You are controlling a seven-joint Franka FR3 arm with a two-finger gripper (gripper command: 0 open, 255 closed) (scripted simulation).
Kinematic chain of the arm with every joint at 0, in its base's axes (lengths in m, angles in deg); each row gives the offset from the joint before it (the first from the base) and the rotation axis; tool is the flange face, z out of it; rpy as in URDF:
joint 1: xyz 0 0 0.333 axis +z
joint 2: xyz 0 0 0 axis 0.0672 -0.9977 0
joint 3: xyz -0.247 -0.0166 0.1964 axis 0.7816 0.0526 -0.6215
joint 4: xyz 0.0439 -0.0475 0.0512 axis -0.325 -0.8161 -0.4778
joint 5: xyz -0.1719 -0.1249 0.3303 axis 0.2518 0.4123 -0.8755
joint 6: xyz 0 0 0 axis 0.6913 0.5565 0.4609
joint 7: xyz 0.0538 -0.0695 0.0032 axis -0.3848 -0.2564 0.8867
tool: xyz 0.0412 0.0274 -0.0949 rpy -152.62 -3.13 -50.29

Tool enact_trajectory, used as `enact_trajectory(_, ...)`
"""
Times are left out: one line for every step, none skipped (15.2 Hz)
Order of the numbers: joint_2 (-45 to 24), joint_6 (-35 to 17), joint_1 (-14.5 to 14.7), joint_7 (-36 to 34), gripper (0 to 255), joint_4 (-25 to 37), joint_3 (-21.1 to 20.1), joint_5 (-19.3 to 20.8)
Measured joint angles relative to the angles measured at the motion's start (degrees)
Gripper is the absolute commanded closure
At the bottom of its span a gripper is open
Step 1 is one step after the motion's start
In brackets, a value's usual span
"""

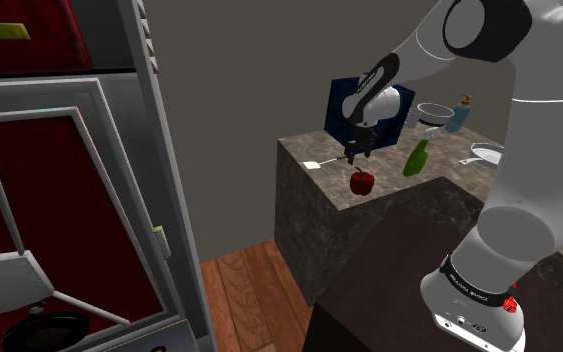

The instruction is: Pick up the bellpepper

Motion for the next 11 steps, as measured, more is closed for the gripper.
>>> enact_trajectory(-1.2, -0.1, -0.5, 0.4, 0, 0.9, 0.0, -0.3)
enact_trajectory(-2.0, -0.6, -0.8, 0.6, 0, 1.1, -0.1, -0.6)
enact_trajectory(-2.9, -1.1, -1.0, 0.8, 0, 1.4, -0.3, -0.9)
enact_trajectory(-3.6, -1.6, -1.2, 1.0, 0, 1.6, -0.4, -1.2)
enact_trajectory(-4.4, -2.1, -1.5, 1.2, 0, 1.9, -0.7, -1.5)
enact_trajectory(-5.1, -2.8, -1.6, 1.4, 0, 1.9, -0.8, -1.8)
enact_trajectory(-5.6, -3.3, -1.8, 1.5, 0, 1.9, -1.0, -2.0)
enact_trajectory(-6.3, -4.0, -1.9, 1.6, 0, 1.9, -1.2, -2.3)
enact_trajectory(-6.8, -4.3, -2.0, 1.7, 0, 2.0, -1.4, -2.4)
enact_trajectory(-7.1, -4.5, -2.1, 1.8, 255, 2.1, -1.5, -2.6)
enact_trajectory(-7.2, -4.7, -2.1, 1.8, 255, 2.1, -1.5, -2.6)
